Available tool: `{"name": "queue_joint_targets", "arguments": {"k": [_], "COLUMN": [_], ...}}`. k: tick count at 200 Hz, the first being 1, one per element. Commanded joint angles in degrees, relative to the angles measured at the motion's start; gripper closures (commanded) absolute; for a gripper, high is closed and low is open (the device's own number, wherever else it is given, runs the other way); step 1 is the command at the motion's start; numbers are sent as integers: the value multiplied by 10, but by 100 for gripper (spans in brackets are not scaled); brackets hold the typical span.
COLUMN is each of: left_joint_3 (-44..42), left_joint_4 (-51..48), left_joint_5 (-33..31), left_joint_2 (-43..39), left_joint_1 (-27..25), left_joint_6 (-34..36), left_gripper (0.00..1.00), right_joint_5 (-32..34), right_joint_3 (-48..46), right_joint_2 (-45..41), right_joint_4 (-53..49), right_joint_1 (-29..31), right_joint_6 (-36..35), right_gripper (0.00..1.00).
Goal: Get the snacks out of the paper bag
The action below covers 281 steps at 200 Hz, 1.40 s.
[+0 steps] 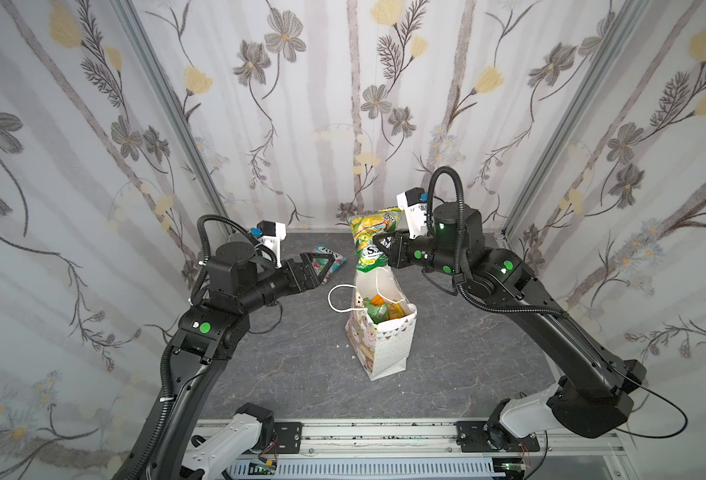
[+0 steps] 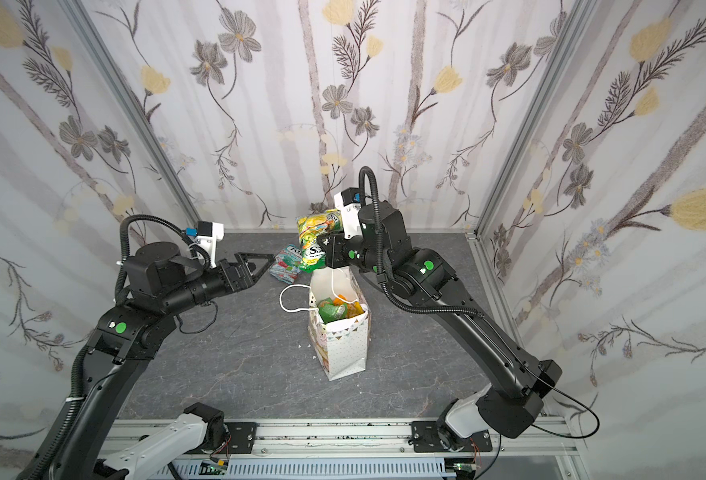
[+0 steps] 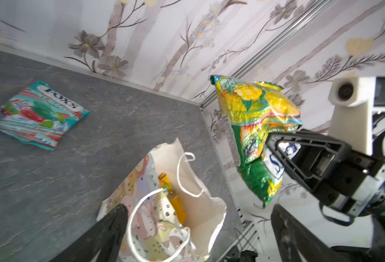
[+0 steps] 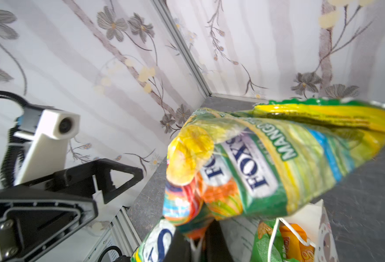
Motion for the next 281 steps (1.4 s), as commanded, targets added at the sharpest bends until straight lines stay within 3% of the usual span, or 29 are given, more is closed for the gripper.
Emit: {"name": "queue_joint_targets", "arguments": {"k": [1, 56, 81, 111, 167, 190, 225, 255, 281], "left_joint_3": [-18, -66, -61, -59, -49, -47, -43, -22, 2], "left_joint_4": [206, 500, 581, 604, 593, 593, 595, 581, 553], "left_joint_5": [56, 67, 75, 94, 144, 153, 144, 131, 115], "left_joint_2": [12, 70, 94, 103, 106, 111, 108, 111, 117], "left_joint_1": [3, 5, 5, 4, 3, 4, 4, 6, 14], "left_joint_6": [-156, -307, -341, -365, -389, -392, -366, -326, -283], "left_gripper": [0, 0, 12, 35, 49, 68, 90, 100, 100], "right_joint_5": [-59, -109, -121, -115, -115, -117, -115, -104, -84], "right_joint_3": [-41, -64, -66, -66, -52, -50, -49, -49, -55], "right_joint_2": [-28, -38, -32, -28, -12, -7, -10, -21, -38], "right_joint_4": [152, 214, 225, 236, 225, 217, 212, 201, 195], "right_joint_1": [2, 13, 14, 14, 31, 31, 34, 35, 38], "right_joint_6": [-18, 4, 13, 21, 24, 22, 21, 12, 3], "right_gripper": [100, 100, 100, 100, 100, 100, 79, 62, 50]}}
